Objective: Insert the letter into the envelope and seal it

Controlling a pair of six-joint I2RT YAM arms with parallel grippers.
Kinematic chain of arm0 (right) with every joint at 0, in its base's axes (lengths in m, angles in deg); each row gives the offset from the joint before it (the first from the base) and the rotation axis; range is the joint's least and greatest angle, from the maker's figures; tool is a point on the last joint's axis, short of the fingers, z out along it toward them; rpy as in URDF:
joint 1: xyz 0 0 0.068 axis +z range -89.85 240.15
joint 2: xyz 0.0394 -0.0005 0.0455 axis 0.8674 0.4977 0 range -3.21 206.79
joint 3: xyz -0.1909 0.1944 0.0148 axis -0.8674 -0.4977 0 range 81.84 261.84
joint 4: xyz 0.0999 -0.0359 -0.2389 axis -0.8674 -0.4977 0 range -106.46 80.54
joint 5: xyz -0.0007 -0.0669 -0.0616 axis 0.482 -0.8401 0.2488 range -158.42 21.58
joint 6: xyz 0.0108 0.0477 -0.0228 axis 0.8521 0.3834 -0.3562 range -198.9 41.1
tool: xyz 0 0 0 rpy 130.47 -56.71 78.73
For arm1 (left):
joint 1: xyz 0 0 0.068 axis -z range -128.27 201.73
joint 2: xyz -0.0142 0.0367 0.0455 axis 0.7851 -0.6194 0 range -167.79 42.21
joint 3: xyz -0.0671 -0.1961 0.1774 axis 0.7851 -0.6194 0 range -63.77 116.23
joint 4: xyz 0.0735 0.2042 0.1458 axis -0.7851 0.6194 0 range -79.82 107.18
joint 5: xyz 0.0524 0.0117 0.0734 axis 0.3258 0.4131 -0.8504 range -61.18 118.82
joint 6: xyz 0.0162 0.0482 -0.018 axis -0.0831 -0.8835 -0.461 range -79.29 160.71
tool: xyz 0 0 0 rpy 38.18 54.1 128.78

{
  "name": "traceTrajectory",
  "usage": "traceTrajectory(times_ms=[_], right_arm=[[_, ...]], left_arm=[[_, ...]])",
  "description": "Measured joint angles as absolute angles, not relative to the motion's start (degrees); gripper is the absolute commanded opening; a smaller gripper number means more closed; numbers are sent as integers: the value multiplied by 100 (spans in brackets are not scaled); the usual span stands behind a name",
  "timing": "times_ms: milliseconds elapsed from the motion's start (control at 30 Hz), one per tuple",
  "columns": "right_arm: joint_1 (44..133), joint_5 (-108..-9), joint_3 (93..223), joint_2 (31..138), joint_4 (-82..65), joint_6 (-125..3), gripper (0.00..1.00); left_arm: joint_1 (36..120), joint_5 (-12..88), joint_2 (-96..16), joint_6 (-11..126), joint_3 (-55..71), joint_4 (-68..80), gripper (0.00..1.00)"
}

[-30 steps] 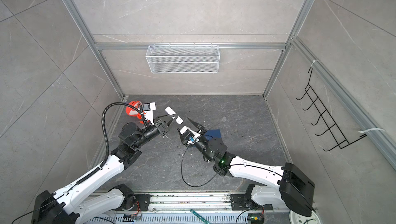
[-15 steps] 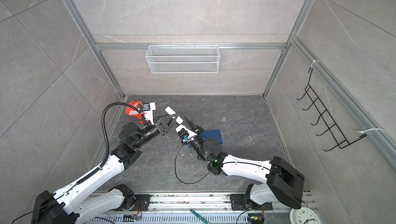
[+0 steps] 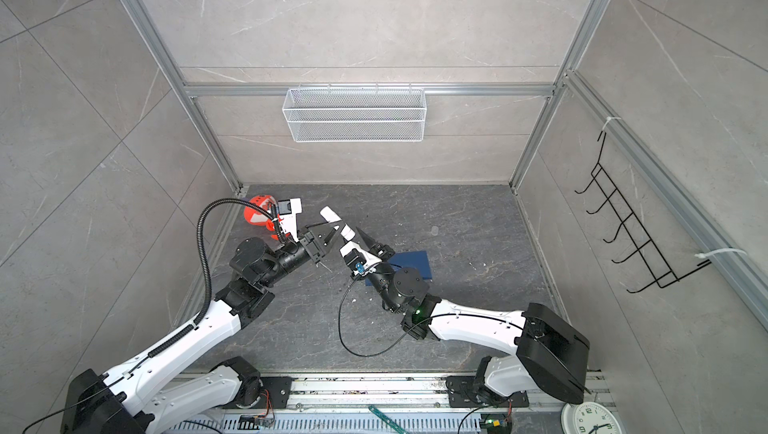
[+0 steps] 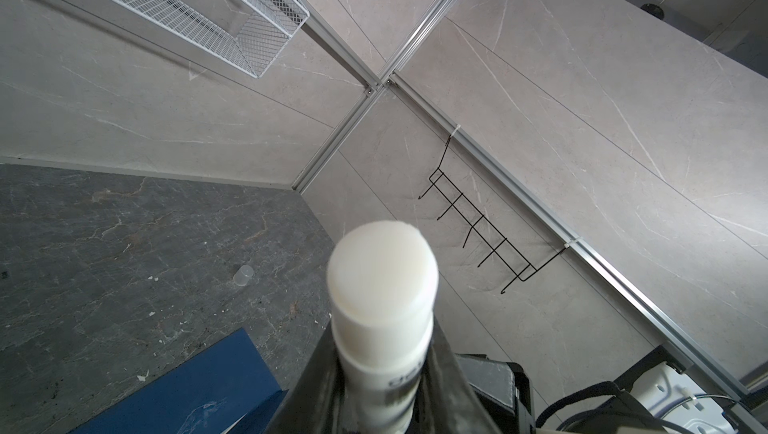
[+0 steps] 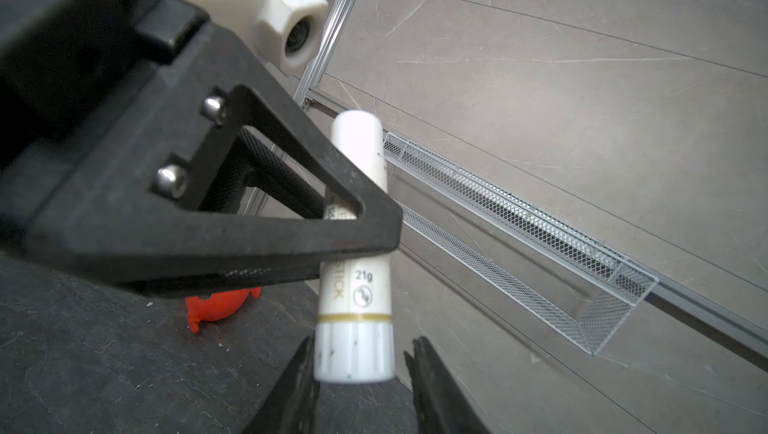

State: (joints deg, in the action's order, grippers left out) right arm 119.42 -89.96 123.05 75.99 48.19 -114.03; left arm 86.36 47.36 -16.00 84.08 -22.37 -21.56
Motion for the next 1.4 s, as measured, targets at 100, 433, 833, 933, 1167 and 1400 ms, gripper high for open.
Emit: traceTrajectory(times_ms=[100,433,833,933,1167,1400], right_arm=[[11966,-8968,12316,7607,4804,-11368,28],[11970,-8968,12390,7605,4664,-11270,15],[11439,-7547,12733,7120,3169,-9430,15],[11046,-6539,12840,7074,2907,-8520,16],[10254,-4288,13127,7295,2977,-6212,15],[9992,-3357,13162,7730,3827,-4700,14]], left_arm=[[8636,4736,-1600,8419,-2232,-2163,0],[8634,4734,-1600,8419,-2232,-2200,0],[8630,4719,-1589,8415,-2221,-2263,0],[8621,4714,-1589,8397,-2221,-2281,0],[8619,4738,-1556,8345,-2188,-2414,0],[8577,4736,-1535,8303,-2188,-2440,0]])
